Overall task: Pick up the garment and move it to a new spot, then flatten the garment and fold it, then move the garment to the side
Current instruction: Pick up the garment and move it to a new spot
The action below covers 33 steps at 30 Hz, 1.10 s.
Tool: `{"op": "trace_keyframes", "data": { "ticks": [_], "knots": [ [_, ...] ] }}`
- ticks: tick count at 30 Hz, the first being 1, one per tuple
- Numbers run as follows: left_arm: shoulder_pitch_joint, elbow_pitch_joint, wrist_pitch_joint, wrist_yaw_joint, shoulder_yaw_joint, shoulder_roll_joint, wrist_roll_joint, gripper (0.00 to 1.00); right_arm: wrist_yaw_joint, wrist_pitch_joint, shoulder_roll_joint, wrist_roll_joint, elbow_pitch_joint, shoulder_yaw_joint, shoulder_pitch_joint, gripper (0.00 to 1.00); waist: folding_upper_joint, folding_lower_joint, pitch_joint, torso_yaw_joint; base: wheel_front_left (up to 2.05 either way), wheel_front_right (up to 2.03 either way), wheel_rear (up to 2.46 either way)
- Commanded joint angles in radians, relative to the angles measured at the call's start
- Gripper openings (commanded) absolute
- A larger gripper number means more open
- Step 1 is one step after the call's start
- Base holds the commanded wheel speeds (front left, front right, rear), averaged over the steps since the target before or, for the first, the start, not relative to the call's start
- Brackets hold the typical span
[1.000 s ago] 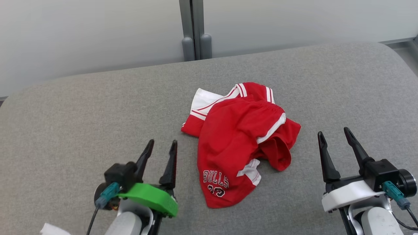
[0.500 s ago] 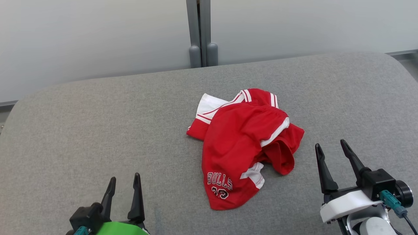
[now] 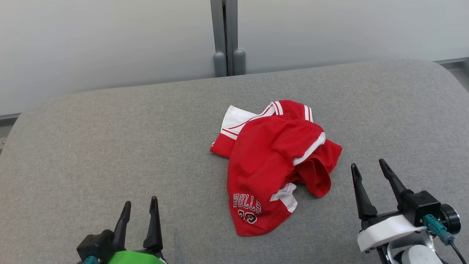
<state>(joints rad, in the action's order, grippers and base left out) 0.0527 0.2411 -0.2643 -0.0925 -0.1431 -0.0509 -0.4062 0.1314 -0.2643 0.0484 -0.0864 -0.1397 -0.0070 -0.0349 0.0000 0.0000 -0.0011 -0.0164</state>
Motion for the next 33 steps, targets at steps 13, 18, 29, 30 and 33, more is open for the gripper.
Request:
{"op": "trace_keyframes", "data": {
  "ticks": [13,18,29,30,33],
  "knots": [
    [-0.337,0.224,0.018,-0.031,-0.113,-0.003,0.015,1.00,-0.001,0.000,0.003,0.007,0.015,0.036,-0.065,1.00,0.0000,0.0000,0.125,-0.051,0.00,0.00,0.00],
    [-0.516,0.391,0.064,-0.038,-0.164,-0.015,-0.010,1.00,-0.001,0.000,0.004,0.003,0.023,0.049,-0.107,1.00,0.0000,0.0000,0.201,-0.098,0.00,0.00,0.00],
    [-0.735,0.576,0.147,-0.039,-0.369,-0.067,-0.146,1.00,-0.001,0.000,0.004,-0.016,0.030,0.057,-0.149,1.00,0.0000,0.0000,0.304,-0.176,0.00,0.00,0.00],
    [-0.744,0.586,0.148,-0.039,-0.383,-0.074,-0.155,1.00,-0.001,0.000,0.003,-0.018,0.030,0.059,-0.151,1.00,0.0000,0.0000,0.308,-0.180,0.00,0.00,0.00],
    [-0.769,0.619,0.153,-0.039,-0.423,-0.089,-0.191,1.00,-0.001,0.000,0.003,-0.026,0.030,0.066,-0.157,1.00,0.0000,0.0000,0.317,-0.193,0.00,0.00,0.00]
  ]
}}
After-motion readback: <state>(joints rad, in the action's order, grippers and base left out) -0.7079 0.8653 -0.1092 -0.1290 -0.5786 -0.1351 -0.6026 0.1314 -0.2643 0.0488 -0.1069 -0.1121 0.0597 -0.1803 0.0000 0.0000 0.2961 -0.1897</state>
